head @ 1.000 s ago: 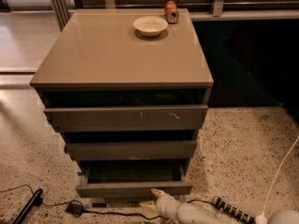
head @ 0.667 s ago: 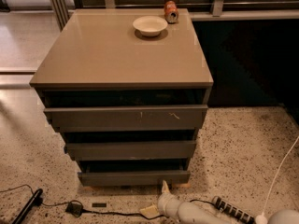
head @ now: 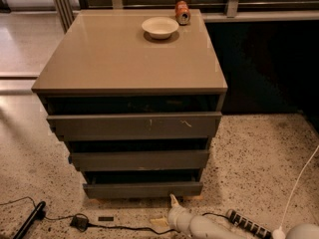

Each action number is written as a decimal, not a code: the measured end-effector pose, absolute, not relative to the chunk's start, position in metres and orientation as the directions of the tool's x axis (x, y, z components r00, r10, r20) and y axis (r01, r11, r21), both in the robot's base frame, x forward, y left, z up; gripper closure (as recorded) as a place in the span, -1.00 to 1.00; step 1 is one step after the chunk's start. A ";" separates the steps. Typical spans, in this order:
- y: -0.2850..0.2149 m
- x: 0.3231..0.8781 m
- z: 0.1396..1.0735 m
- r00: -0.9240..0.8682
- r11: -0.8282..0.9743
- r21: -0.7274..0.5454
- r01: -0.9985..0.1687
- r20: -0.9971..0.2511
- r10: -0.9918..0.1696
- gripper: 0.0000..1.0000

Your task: Close bottom drawer

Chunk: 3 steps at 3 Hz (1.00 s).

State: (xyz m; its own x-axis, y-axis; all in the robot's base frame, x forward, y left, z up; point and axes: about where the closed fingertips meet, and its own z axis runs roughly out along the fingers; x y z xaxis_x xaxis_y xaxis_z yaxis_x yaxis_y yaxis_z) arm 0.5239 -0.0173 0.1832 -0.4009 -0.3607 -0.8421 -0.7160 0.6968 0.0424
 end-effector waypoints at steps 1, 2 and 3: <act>-0.017 0.524 0.183 -0.401 0.697 0.042 -0.716 -0.842 -0.361 -0.19; -0.017 0.524 0.183 -0.401 0.697 0.042 -0.716 -0.842 -0.361 0.28; -0.017 0.524 0.183 -0.401 0.697 0.042 -0.716 -0.842 -0.361 0.74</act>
Offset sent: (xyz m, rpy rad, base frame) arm 0.0000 0.0000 0.0000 0.0000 0.0000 0.0000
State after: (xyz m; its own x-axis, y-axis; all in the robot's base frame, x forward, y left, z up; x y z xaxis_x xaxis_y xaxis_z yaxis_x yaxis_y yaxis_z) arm 0.5239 -0.0172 0.1832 -0.4008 -0.3607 -0.8422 -0.7161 0.6967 0.0424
